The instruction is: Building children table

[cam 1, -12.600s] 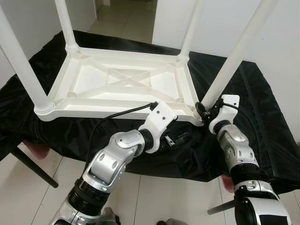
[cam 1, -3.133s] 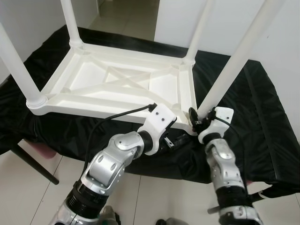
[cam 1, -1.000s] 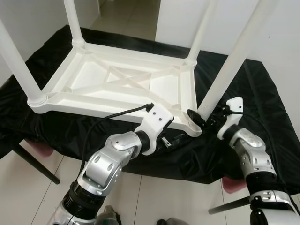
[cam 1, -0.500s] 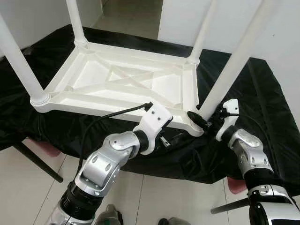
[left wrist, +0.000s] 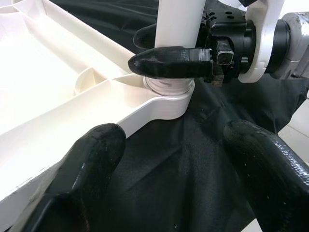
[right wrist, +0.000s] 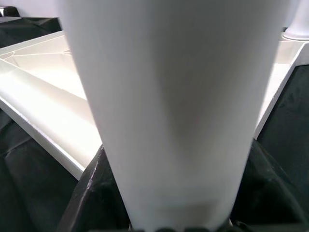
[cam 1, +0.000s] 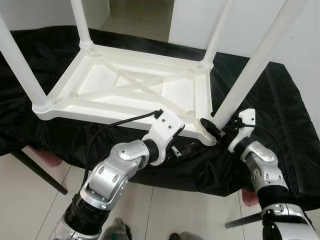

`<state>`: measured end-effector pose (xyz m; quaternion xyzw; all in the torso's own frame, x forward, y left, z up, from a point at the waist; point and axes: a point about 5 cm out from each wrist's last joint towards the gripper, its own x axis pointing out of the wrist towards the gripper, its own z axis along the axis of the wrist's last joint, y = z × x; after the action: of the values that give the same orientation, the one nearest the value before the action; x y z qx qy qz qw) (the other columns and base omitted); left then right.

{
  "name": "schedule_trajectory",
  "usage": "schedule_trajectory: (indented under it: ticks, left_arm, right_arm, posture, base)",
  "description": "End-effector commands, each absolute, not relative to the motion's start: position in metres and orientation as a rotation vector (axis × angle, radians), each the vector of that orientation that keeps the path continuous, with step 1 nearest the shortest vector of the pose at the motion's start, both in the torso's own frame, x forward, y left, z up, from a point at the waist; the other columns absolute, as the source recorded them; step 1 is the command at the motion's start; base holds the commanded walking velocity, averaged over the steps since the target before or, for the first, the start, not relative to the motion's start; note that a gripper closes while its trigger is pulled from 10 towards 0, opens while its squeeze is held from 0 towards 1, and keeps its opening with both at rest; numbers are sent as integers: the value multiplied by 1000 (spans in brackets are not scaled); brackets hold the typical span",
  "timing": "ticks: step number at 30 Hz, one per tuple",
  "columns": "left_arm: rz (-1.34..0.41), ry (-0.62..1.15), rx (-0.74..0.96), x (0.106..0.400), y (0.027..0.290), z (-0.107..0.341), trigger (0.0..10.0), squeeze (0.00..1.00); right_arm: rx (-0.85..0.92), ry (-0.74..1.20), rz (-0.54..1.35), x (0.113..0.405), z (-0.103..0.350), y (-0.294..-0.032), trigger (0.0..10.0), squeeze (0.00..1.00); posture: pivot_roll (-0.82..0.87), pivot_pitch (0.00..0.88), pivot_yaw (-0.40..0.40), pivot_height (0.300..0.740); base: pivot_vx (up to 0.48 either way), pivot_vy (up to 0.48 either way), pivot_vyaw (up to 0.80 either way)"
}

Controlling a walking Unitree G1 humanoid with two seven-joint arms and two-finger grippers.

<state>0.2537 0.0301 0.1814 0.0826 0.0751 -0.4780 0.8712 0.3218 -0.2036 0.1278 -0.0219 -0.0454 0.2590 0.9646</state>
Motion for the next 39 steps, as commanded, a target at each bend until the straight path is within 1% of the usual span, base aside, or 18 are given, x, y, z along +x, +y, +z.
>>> schedule_trajectory:
  ticks: [1, 2, 3, 4, 5, 11, 14, 17, 18, 19, 20, 21, 22, 26, 36, 37, 38, 39]
  left_arm:
    - [-1002, 167, 166, 251, 27, 180, 10000, 0]
    - [-1002, 167, 165, 252, 27, 180, 10000, 0]
    - [-1002, 167, 165, 252, 27, 180, 10000, 0]
    - [-1002, 166, 163, 252, 27, 180, 10000, 0]
    - [-1002, 166, 163, 252, 27, 180, 10000, 0]
    - [-1002, 163, 159, 252, 25, 179, 10000, 0]
    - [-1002, 163, 159, 253, 25, 179, 10000, 0]
    - [-1006, 161, 160, 253, 24, 179, 10000, 0]
    - [-1006, 161, 160, 253, 24, 179, 10000, 0]
    - [-1007, 161, 159, 253, 23, 179, 10000, 0]
    - [-1007, 161, 159, 253, 23, 179, 10000, 0]
    - [-1005, 161, 159, 253, 23, 179, 10000, 0]
    - [-1006, 160, 159, 253, 22, 179, 10000, 0]
    - [-1004, 159, 157, 253, 22, 178, 10000, 0]
    - [-1001, 159, 159, 253, 23, 178, 10000, 0]
    - [-1001, 159, 160, 253, 23, 177, 10000, 0]
    - [-1001, 159, 160, 253, 23, 177, 10000, 0]
    - [-1005, 160, 162, 252, 22, 177, 10000, 0]
  right_arm:
    - [-5, -53, 404, 318, 117, -204, 10000, 0]
    - [-5, -48, 357, 318, 117, -203, 10000, 0]
    - [-5, -48, 357, 318, 117, -203, 10000, 0]
    - [-7, -44, 301, 318, 116, -203, 10000, 0]
    - [-7, -44, 301, 318, 116, -203, 10000, 0]
    - [43, -37, 53, 315, 119, -203, 10000, 0]
    - [41, -32, 26, 315, 119, -203, 10000, 0]
    - [49, -50, -158, 310, 121, -196, 10000, 0]
    - [49, -50, -158, 310, 121, -196, 10000, 0]
    - [57, -52, -220, 308, 122, -192, 10000, 0]
    - [57, -52, -220, 308, 122, -192, 10000, 0]
    - [63, -46, -293, 305, 122, -186, 10000, 0]
    - [60, -35, -319, 304, 121, -182, 10000, 0]
    - [66, 4, -322, 302, 115, -170, 10000, 0]
    - [77, 11, -300, 302, 115, -167, 10000, 0]
    - [87, 10, -296, 301, 116, -164, 10000, 976]
    - [87, 10, -296, 301, 116, -164, 10000, 976]
    - [95, -7, -280, 302, 119, -162, 10000, 1000]
  posture:
    - [101, 65, -43, 740]
    - [101, 65, -43, 740]
    - [101, 65, -43, 740]
    - [101, 64, -48, 740]
    - [101, 64, -48, 740]
    - [93, 59, -54, 740]
    - [93, 59, -54, 740]
    - [95, 53, -62, 740]
    - [95, 53, -62, 740]
    - [95, 54, -65, 740]
    - [95, 54, -65, 740]
    - [99, 48, -69, 740]
    - [101, 47, -70, 740]
    - [110, 40, -77, 740]
    - [113, 30, -79, 740]
    - [113, 28, -78, 740]
    - [113, 28, -78, 740]
    - [108, 26, -80, 740]
  base:
    - [0, 0, 0]
    - [0, 0, 0]
    - [0, 0, 0]
    - [0, 0, 0]
    - [0, 0, 0]
    - [0, 0, 0]
    - [0, 0, 0]
    - [0, 0, 0]
    - [0, 0, 0]
    - [0, 0, 0]
    - [0, 0, 0]
    - [0, 0, 0]
    - [0, 0, 0]
    - [0, 0, 0]
    - [0, 0, 0]
    - [0, 0, 0]
    - [0, 0, 0]
    - [0, 0, 0]
